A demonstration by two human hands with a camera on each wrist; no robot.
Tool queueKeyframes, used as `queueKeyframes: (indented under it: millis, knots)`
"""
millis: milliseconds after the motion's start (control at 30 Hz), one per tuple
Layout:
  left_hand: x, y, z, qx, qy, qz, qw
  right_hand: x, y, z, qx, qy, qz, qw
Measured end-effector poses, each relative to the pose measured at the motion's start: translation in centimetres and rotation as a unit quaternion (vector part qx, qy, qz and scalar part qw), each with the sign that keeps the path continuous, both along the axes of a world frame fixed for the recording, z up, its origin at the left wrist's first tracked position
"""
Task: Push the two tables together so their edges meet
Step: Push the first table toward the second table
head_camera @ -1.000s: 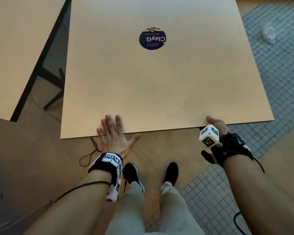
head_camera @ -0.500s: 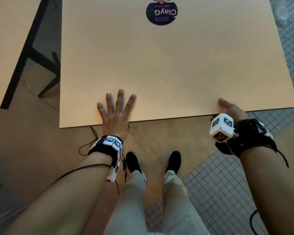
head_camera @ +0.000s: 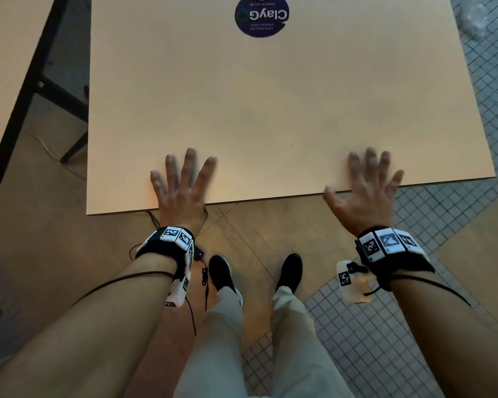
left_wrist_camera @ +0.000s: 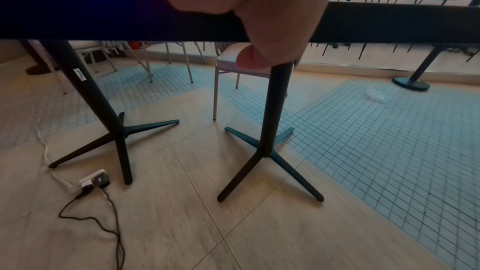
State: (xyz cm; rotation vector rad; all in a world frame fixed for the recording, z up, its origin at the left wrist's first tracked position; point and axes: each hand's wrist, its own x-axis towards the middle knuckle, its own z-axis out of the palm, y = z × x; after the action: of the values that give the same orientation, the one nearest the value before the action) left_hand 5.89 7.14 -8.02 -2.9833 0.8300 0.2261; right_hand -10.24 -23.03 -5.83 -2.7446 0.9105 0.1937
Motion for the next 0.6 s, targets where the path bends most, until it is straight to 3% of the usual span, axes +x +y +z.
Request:
queueKeyframes:
  millis: [133, 333, 600]
  knots:
    - [0.0, 0.0, -0.2, 0.007, -0.013, -0.001, 1.000, 2.0, 0.7, -0.1, 0.011, 0.000, 0.115, 0.993]
    - [0.0, 0.2, -0.6, -0.001, -0.030, -0.005, 1.000, 3.4, 2.0, 0.1, 0.016, 0.038, 0.201, 0.979]
    - [0.1, 0.7, -0.3, 0.001, -0.029, -0.037, 0.999, 3.9, 3.8, -1.9, -0.085, 0.032, 0.162, 0.983]
